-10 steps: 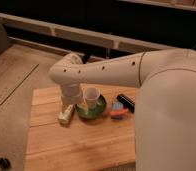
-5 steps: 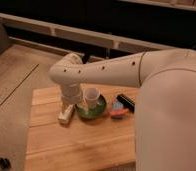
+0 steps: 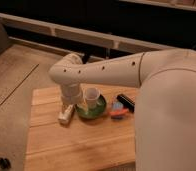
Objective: Wipe the white sponge on the table
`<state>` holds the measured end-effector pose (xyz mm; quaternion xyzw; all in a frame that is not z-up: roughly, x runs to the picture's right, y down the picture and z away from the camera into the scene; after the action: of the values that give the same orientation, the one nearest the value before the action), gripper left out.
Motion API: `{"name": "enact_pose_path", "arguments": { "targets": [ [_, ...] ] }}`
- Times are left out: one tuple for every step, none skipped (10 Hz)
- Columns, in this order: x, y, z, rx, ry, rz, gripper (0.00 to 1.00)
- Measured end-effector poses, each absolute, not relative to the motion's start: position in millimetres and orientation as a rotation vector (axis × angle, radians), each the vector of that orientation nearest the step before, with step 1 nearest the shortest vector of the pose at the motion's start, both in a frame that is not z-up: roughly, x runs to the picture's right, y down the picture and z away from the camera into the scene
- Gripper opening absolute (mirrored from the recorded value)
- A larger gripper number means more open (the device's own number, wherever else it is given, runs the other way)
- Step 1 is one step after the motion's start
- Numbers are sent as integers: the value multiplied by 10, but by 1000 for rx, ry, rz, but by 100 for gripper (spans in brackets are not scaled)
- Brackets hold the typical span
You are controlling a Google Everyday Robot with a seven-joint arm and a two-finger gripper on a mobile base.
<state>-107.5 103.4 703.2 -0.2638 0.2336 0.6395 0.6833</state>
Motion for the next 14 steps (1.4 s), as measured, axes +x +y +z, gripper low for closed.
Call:
{"name": "enact_pose_path", "arguments": {
  "targets": [
    [-1075, 1034, 7033, -590, 523, 1433, 65],
    [-1077, 1016, 7033, -585, 518, 1431, 65],
    [-1090, 939, 7058, -570, 493, 1421, 65],
    [-1095, 738, 7122, -536, 436, 1393, 65],
    [-1079, 513, 7182, -501, 380, 1357, 65],
    [-1061, 268, 7224, -464, 326, 1312, 65],
    [-972, -107, 7246, -414, 259, 1247, 65],
    [-811, -384, 7238, -374, 231, 1208, 65],
    [-697, -565, 7226, -347, 213, 1183, 65],
    [-575, -775, 7207, -314, 192, 1150, 65],
    [-570, -829, 7192, -307, 183, 1138, 65],
    [-582, -842, 7190, -305, 181, 1133, 65],
    [-561, -750, 7248, -309, 205, 1121, 65],
    [-503, -498, 7390, -319, 275, 1106, 65]
  ]
}}
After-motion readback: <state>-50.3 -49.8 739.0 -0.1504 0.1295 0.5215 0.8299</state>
